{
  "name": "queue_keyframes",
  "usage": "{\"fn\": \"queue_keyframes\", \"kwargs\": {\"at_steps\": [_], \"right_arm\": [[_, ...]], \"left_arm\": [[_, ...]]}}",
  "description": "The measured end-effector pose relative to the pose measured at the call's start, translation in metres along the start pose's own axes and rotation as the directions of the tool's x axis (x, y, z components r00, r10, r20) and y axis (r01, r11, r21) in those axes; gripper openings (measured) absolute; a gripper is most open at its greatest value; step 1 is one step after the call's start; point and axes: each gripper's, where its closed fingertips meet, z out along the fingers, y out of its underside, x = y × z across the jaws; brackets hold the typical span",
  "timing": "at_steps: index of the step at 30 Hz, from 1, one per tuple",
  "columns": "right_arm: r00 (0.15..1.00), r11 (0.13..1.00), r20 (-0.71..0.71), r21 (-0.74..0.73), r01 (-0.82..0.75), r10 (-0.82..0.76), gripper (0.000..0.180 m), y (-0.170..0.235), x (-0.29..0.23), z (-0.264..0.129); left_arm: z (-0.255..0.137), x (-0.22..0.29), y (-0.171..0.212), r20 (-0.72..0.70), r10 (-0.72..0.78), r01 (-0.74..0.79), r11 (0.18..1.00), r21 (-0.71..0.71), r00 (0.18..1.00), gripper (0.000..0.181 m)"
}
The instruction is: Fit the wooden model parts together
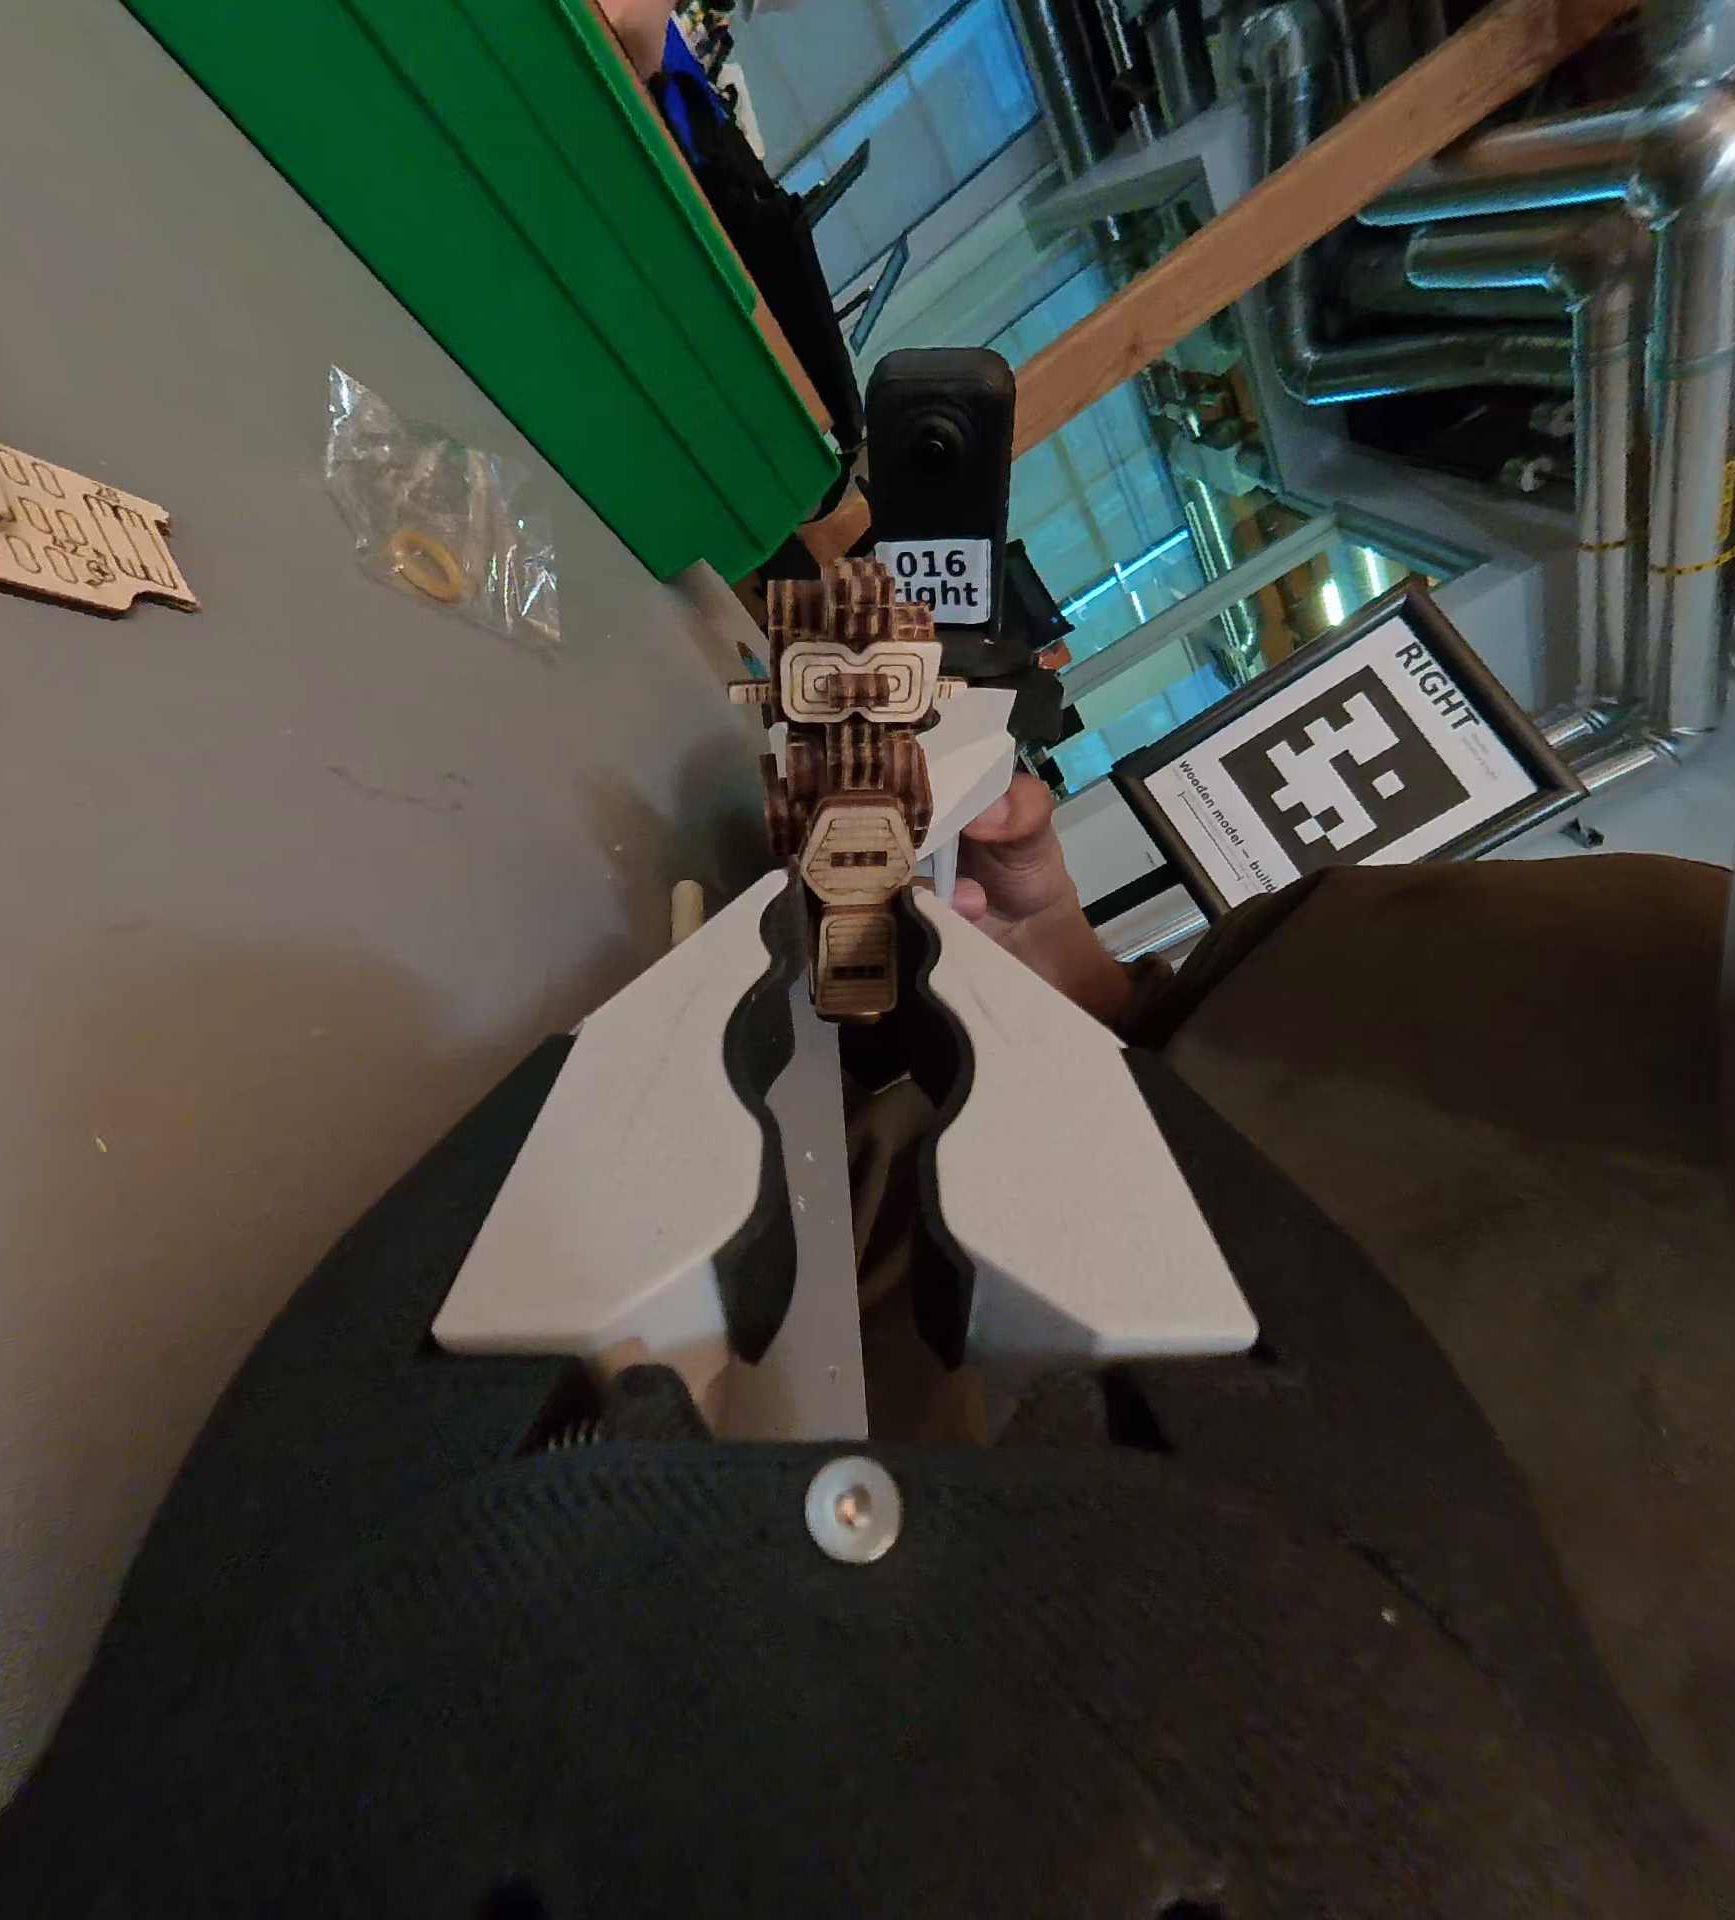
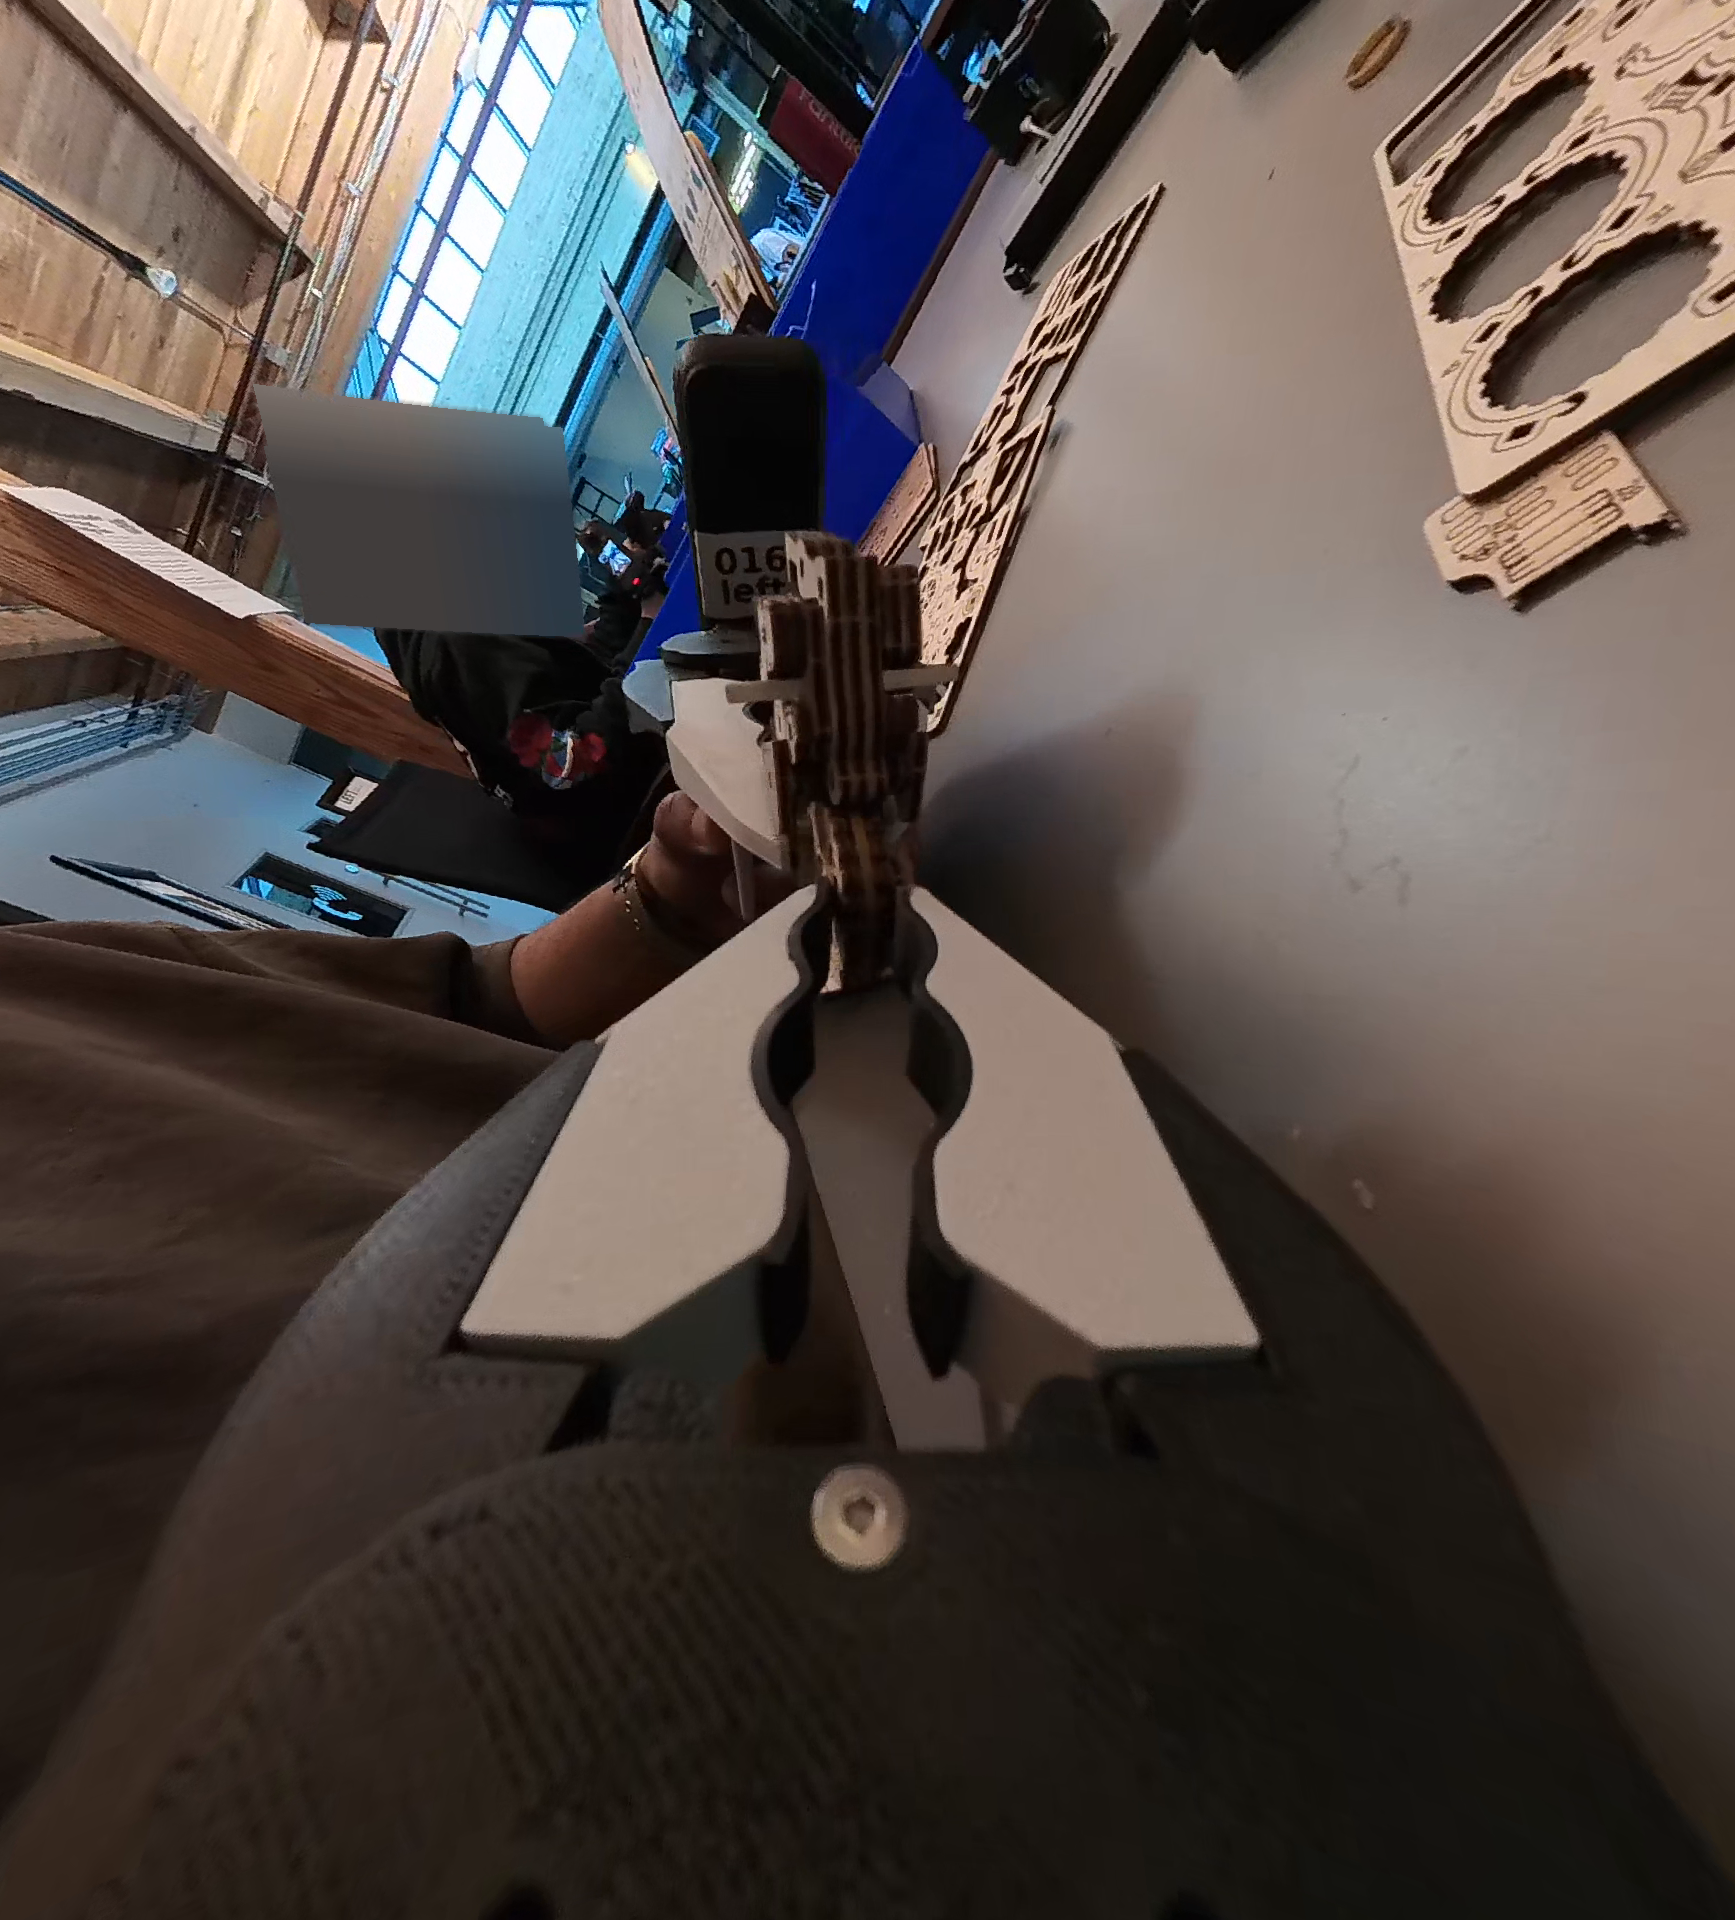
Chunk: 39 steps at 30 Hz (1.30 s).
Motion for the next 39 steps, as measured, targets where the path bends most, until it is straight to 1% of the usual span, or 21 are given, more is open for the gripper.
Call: {"fn": "queue_keyframes", "kwargs": {"at_steps": [6,9,12,15,19,22,25,28,33,39], "right_arm": [[1.000,1.000,-0.021,0.002,0.020,-0.020,0.009,0.000,0.001,0.001],[0.998,0.998,-0.016,0.026,0.058,-0.058,0.009,-0.004,-0.003,0.001],[0.991,0.991,-0.024,0.041,0.130,-0.129,0.021,-0.010,-0.011,0.003],[0.977,0.976,-0.012,0.054,0.212,-0.211,0.028,-0.014,-0.023,0.002],[0.947,0.939,-0.002,0.130,0.319,-0.321,0.030,-0.023,-0.041,-0.007],[0.913,0.899,-0.016,0.167,0.405,-0.408,0.030,-0.026,-0.052,-0.013],[0.874,0.857,-0.022,0.184,0.481,-0.485,0.028,-0.023,-0.063,-0.014],[0.835,0.818,-0.012,0.190,0.542,-0.551,0.027,-0.017,-0.074,-0.013],[0.778,0.757,-0.013,0.220,0.615,-0.629,0.026,-0.014,-0.088,-0.018],[0.730,0.714,-0.010,0.202,0.670,-0.683,0.025,-0.008,-0.091,-0.017]], "left_arm": [[-0.001,-0.001,0.000,0.005,0.019,-0.019,1.000,-0.002,1.000,0.014],[-0.002,0.005,-0.004,-0.023,0.038,-0.038,0.999,0.015,0.999,0.014],[-0.007,0.016,-0.007,-0.075,0.092,-0.091,0.996,0.014,0.993,0.014],[-0.011,0.024,-0.007,-0.092,0.175,-0.175,0.985,0.012,0.980,0.014],[-0.017,0.045,-0.006,-0.163,0.338,-0.338,0.941,0.030,0.927,0.014],[-0.021,0.063,-0.002,-0.210,0.498,-0.494,0.866,0.075,0.842,0.014],[-0.023,0.074,0.002,-0.224,0.615,-0.605,0.787,0.122,0.756,0.014],[-0.022,0.078,0.004,-0.232,0.655,-0.640,0.754,0.146,0.719,0.014],[-0.020,0.079,0.008,-0.225,0.696,-0.686,0.715,0.133,0.682,0.014],[-0.017,0.081,0.014,-0.216,0.739,-0.738,0.667,0.103,0.638,0.014]]}}
